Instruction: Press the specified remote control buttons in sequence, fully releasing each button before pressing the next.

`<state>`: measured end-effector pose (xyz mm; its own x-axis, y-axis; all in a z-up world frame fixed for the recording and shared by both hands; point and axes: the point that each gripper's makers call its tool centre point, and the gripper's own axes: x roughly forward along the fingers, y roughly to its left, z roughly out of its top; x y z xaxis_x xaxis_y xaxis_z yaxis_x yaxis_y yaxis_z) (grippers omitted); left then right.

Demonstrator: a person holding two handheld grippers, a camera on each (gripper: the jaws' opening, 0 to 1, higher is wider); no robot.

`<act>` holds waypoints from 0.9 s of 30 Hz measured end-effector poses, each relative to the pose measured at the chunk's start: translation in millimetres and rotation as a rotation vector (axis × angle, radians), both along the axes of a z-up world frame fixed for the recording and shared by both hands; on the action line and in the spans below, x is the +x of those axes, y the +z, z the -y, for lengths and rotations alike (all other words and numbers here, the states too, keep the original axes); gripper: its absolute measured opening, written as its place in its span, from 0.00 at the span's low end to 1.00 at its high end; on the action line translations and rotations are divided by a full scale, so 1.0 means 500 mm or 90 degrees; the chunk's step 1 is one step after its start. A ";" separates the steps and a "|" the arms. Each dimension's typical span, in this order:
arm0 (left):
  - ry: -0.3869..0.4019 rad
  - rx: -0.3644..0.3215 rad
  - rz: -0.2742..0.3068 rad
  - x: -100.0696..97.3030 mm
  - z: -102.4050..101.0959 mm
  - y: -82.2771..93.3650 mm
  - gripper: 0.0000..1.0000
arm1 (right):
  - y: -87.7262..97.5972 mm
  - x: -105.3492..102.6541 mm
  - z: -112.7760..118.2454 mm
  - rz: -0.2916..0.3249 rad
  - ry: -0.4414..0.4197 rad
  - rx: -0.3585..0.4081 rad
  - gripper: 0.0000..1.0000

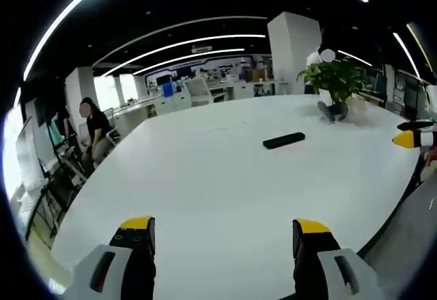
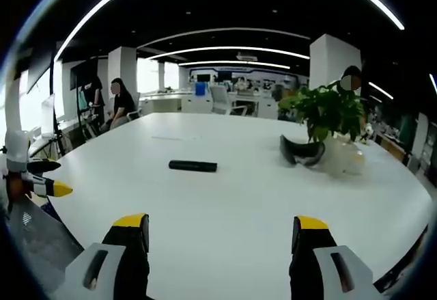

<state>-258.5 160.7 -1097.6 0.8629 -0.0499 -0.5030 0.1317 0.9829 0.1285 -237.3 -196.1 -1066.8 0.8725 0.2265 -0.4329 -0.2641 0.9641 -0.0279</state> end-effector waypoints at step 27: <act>-0.023 -0.015 -0.009 0.002 0.016 -0.003 0.87 | 0.004 0.000 -0.002 0.005 0.006 0.007 0.85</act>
<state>-257.6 152.9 -1098.9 0.8535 -0.0932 -0.5128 0.1688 0.9803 0.1028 -237.3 -195.1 -1064.7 0.8737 0.2396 -0.4234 -0.2731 0.9618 -0.0193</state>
